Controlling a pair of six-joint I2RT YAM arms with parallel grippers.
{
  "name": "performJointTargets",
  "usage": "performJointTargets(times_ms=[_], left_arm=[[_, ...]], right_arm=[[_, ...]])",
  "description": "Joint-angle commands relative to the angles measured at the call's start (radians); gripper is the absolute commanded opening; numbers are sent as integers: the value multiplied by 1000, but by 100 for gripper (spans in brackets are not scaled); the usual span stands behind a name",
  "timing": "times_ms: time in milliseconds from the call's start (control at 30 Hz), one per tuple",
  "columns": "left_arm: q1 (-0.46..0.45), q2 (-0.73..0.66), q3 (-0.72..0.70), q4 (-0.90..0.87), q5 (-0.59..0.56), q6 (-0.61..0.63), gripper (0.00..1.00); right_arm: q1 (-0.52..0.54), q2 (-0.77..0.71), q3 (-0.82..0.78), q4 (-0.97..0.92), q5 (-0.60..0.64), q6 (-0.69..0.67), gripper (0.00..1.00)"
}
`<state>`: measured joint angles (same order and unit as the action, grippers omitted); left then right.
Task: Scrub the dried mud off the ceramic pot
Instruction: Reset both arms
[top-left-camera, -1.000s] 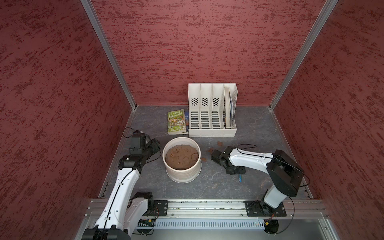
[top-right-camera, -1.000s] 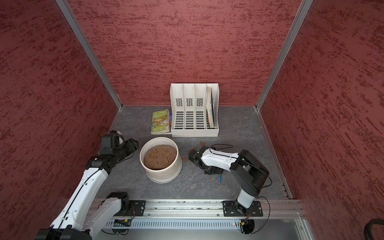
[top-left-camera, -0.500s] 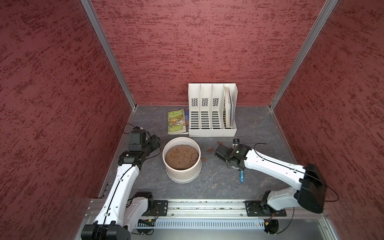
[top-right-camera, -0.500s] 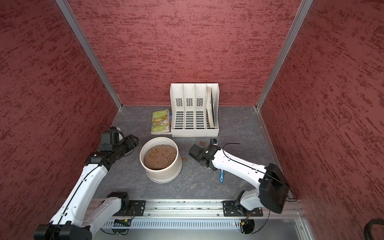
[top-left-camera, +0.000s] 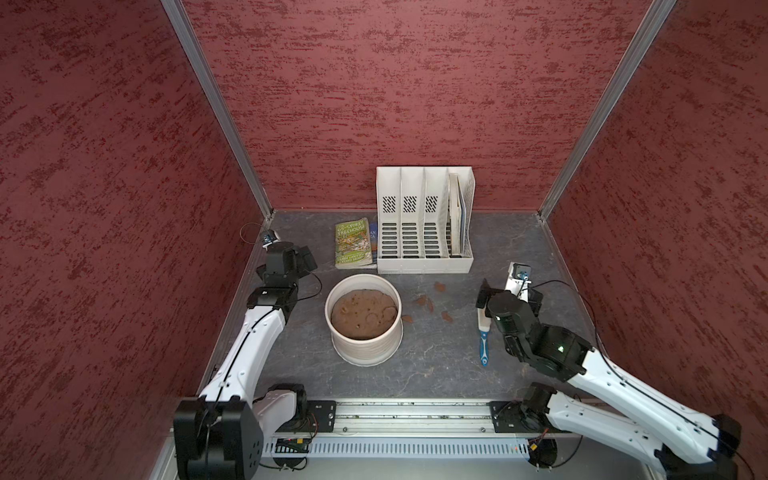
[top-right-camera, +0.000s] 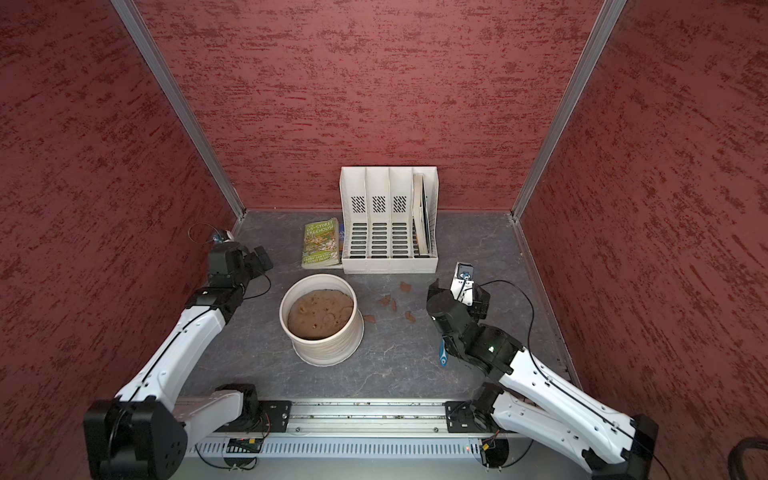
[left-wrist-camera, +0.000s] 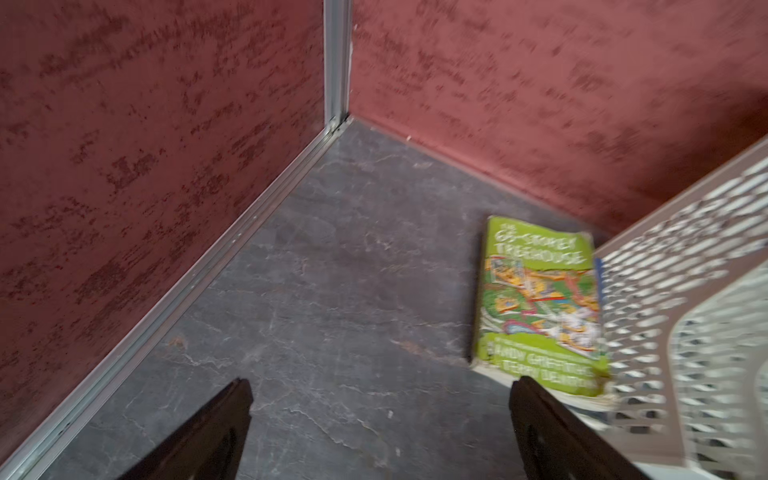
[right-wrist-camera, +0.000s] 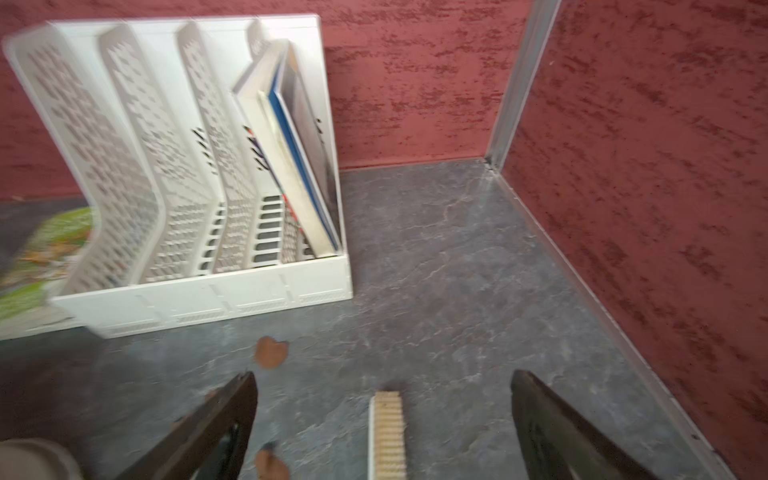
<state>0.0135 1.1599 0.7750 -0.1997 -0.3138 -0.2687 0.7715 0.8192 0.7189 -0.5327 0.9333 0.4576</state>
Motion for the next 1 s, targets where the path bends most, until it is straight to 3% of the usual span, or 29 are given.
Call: performJointTargets(times_ms=[0, 133, 267, 400, 500, 533, 600, 633, 667, 700, 733, 967], left_arm=[[54, 65, -123, 248, -31, 32, 100], [112, 116, -235, 519, 82, -1, 100], [107, 188, -268, 676, 189, 100, 100], [107, 272, -301, 831, 254, 128, 100], [43, 310, -303, 853, 274, 210, 100], [-3, 334, -319, 933, 257, 272, 100], [2, 348, -384, 1051, 253, 260, 100], [3, 383, -432, 1200, 208, 251, 100], [10, 350, -436, 1135, 215, 231, 100], [9, 377, -433, 1180, 208, 243, 100], [-4, 360, -415, 1116, 200, 246, 100], [-20, 373, -418, 1148, 170, 259, 100]], right_arm=[[-204, 62, -50, 166, 9, -71, 98], [-380, 187, -171, 413, 22, -133, 98], [-510, 336, -293, 708, -16, -170, 99], [-573, 426, -330, 1020, -171, -311, 99], [-598, 506, -382, 1320, -406, -429, 99], [-603, 530, -377, 1356, -479, -470, 99], [-623, 639, -397, 1528, -566, -507, 99], [-636, 690, -399, 1589, -613, -506, 99], [-675, 678, -374, 1481, -702, -471, 99], [-716, 736, -357, 1512, -723, -440, 99], [-726, 724, -347, 1462, -741, -429, 99], [-736, 724, -350, 1471, -753, -431, 99]])
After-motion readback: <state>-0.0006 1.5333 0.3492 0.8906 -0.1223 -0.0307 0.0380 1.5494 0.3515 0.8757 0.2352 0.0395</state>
